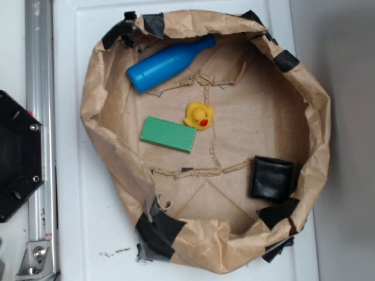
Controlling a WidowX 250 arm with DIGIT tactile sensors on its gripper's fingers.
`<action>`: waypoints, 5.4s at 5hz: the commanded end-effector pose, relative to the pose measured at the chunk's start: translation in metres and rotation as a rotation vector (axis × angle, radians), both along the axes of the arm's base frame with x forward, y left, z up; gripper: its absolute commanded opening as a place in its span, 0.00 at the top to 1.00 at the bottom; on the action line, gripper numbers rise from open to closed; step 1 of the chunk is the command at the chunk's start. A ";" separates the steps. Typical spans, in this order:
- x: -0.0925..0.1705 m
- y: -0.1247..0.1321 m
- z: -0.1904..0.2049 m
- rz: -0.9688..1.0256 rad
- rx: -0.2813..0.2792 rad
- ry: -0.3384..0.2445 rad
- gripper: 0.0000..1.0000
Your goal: Grab the yellow duck.
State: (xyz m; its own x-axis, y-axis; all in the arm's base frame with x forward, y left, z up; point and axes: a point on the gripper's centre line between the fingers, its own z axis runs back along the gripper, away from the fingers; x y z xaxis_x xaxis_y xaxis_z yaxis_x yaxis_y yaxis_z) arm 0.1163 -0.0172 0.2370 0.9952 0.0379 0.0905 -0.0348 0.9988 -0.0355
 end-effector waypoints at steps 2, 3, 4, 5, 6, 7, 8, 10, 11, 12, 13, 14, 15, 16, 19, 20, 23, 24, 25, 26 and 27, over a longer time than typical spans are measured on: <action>0.050 0.011 -0.016 0.129 0.030 -0.014 0.00; 0.099 0.014 -0.058 0.148 0.066 0.031 0.00; 0.125 0.031 -0.093 0.334 0.148 0.035 0.00; 0.135 0.031 -0.120 0.134 0.103 -0.028 0.00; 0.135 0.031 -0.120 0.134 0.103 -0.028 0.00; 0.135 0.031 -0.120 0.134 0.103 -0.028 0.00; 0.135 0.031 -0.120 0.134 0.103 -0.028 0.00; 0.154 0.039 -0.140 0.314 0.096 -0.082 0.00; 0.163 0.038 -0.154 0.400 0.119 -0.068 0.00; 0.156 0.051 -0.160 0.398 0.132 -0.052 0.00; 0.144 0.062 -0.162 0.429 0.126 -0.046 0.00; 0.139 0.064 -0.176 0.507 0.098 -0.040 0.00; 0.145 0.058 -0.199 0.554 0.076 -0.015 0.00; 0.150 0.048 -0.206 0.574 0.074 0.006 0.00; 0.151 0.051 -0.201 0.568 0.081 -0.002 0.00; 0.149 0.049 -0.203 0.542 0.092 0.002 0.00; 0.162 0.080 -0.197 0.567 0.064 -0.069 1.00; 0.162 0.075 -0.197 0.533 0.079 -0.064 1.00; 0.162 0.071 -0.195 0.511 0.092 -0.065 1.00; 0.162 0.069 -0.193 0.501 0.105 -0.068 1.00; 0.164 0.069 -0.189 0.489 0.107 -0.080 1.00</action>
